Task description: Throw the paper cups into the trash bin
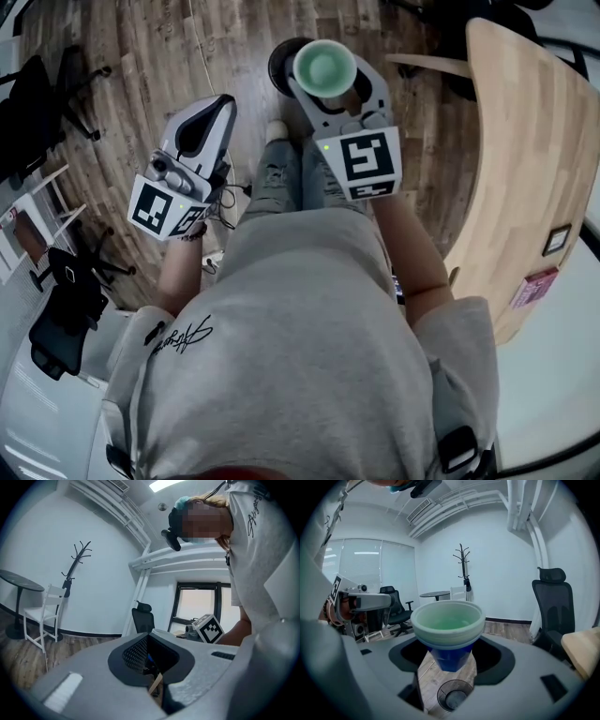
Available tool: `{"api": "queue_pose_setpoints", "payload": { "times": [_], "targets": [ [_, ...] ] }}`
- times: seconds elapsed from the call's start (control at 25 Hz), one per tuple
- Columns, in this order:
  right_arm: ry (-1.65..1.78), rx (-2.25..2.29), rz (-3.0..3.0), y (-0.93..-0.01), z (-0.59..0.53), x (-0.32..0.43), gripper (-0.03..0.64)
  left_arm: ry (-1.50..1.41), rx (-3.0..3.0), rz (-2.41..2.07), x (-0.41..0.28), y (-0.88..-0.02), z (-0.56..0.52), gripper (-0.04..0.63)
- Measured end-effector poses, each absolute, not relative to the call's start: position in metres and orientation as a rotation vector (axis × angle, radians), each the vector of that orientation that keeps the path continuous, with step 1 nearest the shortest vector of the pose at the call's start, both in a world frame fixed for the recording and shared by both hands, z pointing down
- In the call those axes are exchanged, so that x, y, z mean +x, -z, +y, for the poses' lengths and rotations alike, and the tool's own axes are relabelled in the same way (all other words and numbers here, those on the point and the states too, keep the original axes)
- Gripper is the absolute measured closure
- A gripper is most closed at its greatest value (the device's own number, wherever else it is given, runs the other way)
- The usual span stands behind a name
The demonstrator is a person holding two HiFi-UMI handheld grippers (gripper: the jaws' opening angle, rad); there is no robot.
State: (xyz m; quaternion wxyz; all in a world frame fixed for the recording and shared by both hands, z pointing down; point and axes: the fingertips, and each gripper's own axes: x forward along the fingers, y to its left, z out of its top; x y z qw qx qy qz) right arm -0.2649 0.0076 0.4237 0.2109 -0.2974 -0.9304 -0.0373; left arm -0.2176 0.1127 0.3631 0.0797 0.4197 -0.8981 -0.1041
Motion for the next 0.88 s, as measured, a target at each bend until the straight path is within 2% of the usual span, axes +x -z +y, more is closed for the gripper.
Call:
{"api": "queue_pose_setpoints", "payload": {
  "times": [0.88],
  "targets": [
    [0.115,-0.864,-2.446,-0.537,0.016,-0.267,0.327,0.398,1.161,-2.617,-0.21,-0.45,0.104,0.592]
  ]
}}
